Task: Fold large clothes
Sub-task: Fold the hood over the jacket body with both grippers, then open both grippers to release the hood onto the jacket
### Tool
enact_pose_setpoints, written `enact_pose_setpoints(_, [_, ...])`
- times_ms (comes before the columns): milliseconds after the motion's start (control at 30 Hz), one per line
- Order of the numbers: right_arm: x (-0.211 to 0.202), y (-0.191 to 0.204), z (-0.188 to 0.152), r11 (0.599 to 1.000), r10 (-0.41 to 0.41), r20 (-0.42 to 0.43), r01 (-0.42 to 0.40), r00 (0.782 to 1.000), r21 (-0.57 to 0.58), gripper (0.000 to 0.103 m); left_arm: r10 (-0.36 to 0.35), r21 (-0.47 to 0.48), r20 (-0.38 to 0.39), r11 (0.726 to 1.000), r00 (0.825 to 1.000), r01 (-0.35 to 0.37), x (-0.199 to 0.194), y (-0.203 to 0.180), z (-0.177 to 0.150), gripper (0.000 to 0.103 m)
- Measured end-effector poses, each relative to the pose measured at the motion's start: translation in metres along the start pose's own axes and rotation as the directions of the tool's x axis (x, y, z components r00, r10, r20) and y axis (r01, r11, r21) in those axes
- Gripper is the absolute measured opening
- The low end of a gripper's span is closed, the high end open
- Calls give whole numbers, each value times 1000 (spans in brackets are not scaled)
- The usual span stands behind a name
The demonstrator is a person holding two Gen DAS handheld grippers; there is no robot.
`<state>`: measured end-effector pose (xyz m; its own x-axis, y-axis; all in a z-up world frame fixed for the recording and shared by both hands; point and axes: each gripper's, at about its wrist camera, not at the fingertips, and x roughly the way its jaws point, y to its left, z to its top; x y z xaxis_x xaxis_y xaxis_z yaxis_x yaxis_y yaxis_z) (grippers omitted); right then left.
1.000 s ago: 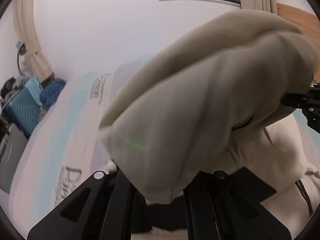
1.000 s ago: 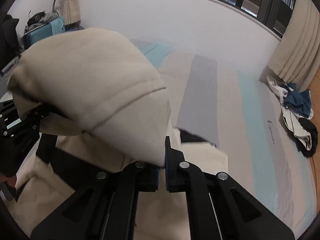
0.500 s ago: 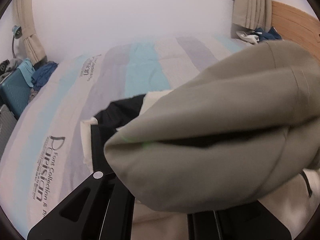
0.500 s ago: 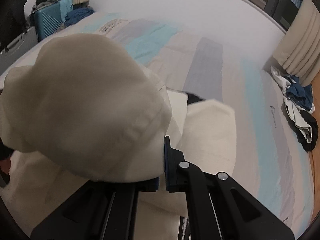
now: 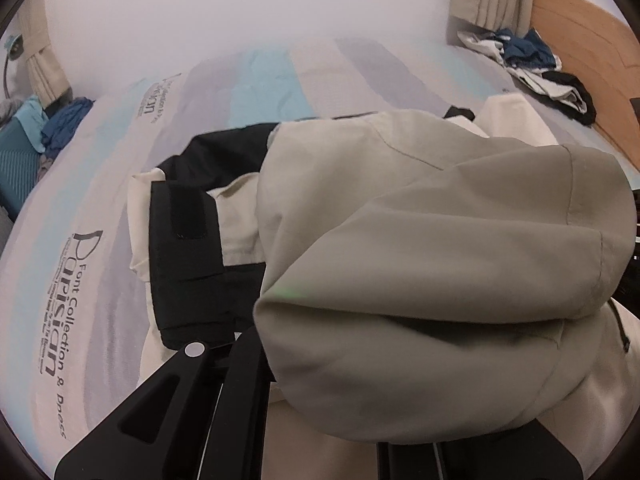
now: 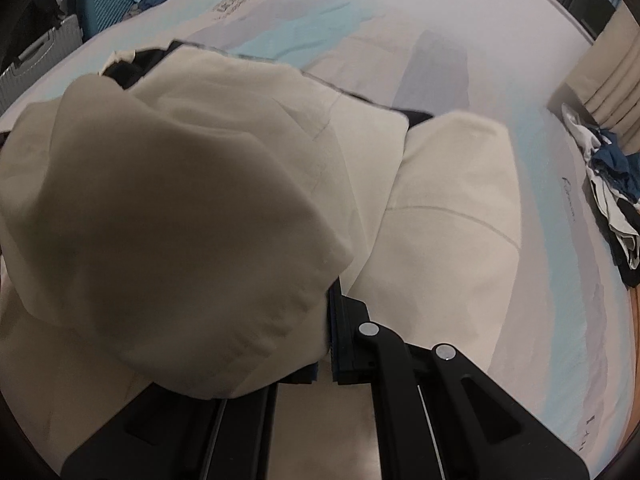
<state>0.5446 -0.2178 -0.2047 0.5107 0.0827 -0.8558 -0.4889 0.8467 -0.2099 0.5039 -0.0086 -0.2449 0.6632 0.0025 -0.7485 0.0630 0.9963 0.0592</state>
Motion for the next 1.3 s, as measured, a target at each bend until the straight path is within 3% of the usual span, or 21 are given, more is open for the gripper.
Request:
enact_pose_setpoints(300, [16,3,-10,1000,20,-48,-20,999,-6,5,-9,38,-56,999,998,11,17,-3,-11,12])
enact_pose_setpoints(433, [7,2,-11,1000,22,-34,-22,999,-1,15,-6,36,-59,999,998,8,8,0,-5,20])
enact_pose_setpoints(500, [0,1,-16,1000,12,-30,-12,999,-5,39,8,39,-52,999,999,-6,-1,5,-2,36])
enact_pose_setpoints(533, [-3,-2,-17,1000,16,-28,-16,999,-1,42,7,33,-45,999,999,-5,-6,7,-1,39])
enact_pose_setpoints(567, [-7,-4,-20,1000,17,-25,-17,1000,4,42,-2,30,-36,1000,999,3,-12,10,-1,52])
enact_pose_setpoints(600, [-11,-5,-22,1000,12,-23,-12,1000,2,43,8,32,-24,999,1000,-8,-20,12,-1,74])
enact_pose_setpoints(633, [-17,-6,-26,1000,5,-21,-5,1000,-1,44,22,27,-8,999,1000,-21,-28,15,-1,79])
enact_pose_setpoints(967, [-85,-25,-37,998,27,42,-29,999,58,47,39,43,-33,998,999,-38,-85,40,-31,85])
enact_pose_setpoints(1167, [-105,-25,2,992,81,140,-94,987,87,54,34,-36,43,999,999,-32,-104,53,5,93])
enact_pose_setpoints(1300, [-92,-15,28,986,140,113,-149,984,78,55,-27,2,-3,1000,1000,27,-71,29,31,94])
